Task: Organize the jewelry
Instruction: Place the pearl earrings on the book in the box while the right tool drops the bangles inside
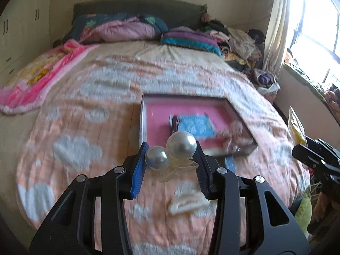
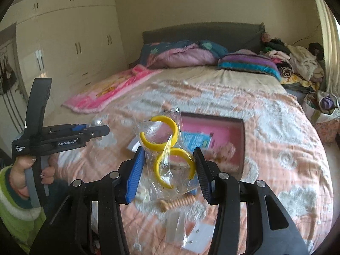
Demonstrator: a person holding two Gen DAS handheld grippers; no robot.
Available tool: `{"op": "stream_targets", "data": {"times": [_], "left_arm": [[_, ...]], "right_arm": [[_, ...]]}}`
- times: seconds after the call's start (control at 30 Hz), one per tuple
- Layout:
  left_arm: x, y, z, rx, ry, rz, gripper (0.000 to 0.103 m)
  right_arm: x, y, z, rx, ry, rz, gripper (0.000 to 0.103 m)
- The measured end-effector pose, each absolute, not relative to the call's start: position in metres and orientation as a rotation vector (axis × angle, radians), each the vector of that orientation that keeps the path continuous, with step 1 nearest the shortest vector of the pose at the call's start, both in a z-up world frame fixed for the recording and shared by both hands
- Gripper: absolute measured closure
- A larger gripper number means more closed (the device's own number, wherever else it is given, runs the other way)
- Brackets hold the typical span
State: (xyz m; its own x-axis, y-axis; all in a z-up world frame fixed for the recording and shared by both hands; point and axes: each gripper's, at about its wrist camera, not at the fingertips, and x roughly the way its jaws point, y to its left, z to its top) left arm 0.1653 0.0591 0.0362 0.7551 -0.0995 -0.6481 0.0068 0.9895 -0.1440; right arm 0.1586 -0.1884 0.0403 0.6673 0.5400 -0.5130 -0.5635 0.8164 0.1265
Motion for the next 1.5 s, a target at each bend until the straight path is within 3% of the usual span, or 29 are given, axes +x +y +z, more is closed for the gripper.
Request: {"op": "stream_targets", "data": {"times": [0.33,0.7,1.5], "left_arm": [[0.202,0.016,0.06,-0.072,0.665,-0.156,0.069],[0.249,-0.021,0.042,-0.043,0.727,-0.214,0.069],[0.297,-0.038,-0.049,-0.005,0.907,-0.253,0.069]], "right_arm": [[0.176,-0.206,0.076,0.012,0.482,0.561,0.057],[0.206,-0.227,0.088,0.081,0.46,0.517,0.057],[0.279,-0.229,-0.002,0.078,0.638,0.394,0.057]]}}
